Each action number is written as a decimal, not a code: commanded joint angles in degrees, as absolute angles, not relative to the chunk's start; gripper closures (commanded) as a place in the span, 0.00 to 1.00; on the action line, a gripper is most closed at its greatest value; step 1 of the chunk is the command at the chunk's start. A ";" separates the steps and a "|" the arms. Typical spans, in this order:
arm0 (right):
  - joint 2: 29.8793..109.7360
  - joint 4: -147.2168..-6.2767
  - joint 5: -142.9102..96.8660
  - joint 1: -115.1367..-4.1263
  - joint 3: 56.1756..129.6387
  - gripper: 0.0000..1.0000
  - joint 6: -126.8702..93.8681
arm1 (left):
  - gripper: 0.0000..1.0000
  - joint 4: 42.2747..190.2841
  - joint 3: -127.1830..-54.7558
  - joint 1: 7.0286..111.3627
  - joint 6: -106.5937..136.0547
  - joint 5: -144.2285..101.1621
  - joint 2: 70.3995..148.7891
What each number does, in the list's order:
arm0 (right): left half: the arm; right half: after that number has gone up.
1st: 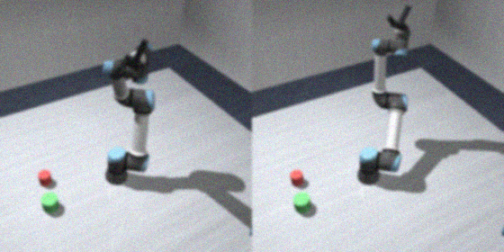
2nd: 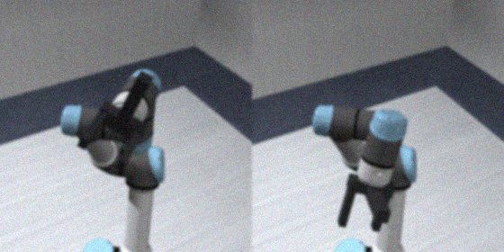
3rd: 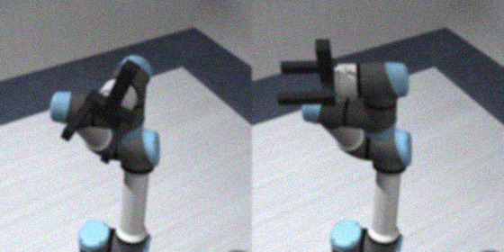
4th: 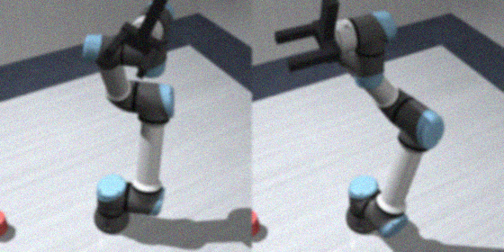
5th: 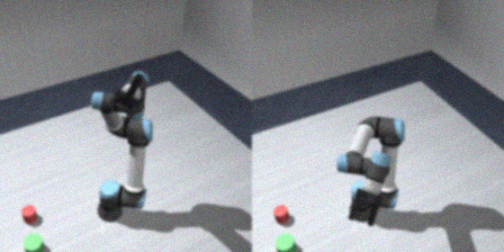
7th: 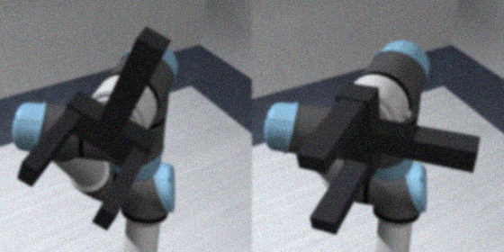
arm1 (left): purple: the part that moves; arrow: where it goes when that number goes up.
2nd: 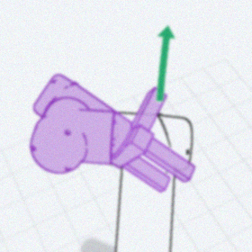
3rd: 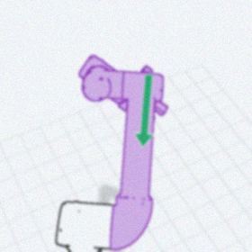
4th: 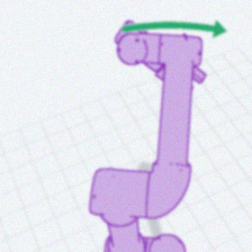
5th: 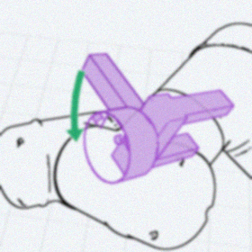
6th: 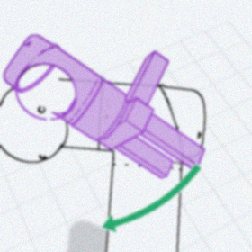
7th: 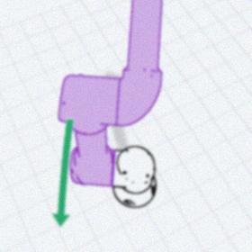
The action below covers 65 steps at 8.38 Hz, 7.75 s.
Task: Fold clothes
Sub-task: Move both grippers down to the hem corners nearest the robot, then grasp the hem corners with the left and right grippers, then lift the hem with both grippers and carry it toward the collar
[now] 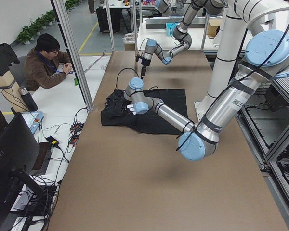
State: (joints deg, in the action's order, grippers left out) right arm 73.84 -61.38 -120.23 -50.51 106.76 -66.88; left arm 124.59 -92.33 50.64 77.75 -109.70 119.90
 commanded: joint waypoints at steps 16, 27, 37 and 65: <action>97.83 -27.59 -107.93 -17.76 107.40 0.06 -82.09 | 0.00 127.79 -113.12 29.97 89.74 -89.21 97.91; 96.94 -27.69 -104.06 -16.17 105.82 1.00 -82.09 | 0.00 127.97 -111.88 29.97 89.03 -89.12 97.82; 96.86 -21.97 -105.12 -17.14 106.61 1.00 -81.91 | 0.00 138.34 -115.84 7.84 93.42 -72.35 86.23; 100.20 -3.99 -150.11 -42.62 120.67 1.00 -102.88 | 1.00 136.41 -142.38 8.88 91.06 -98.26 82.26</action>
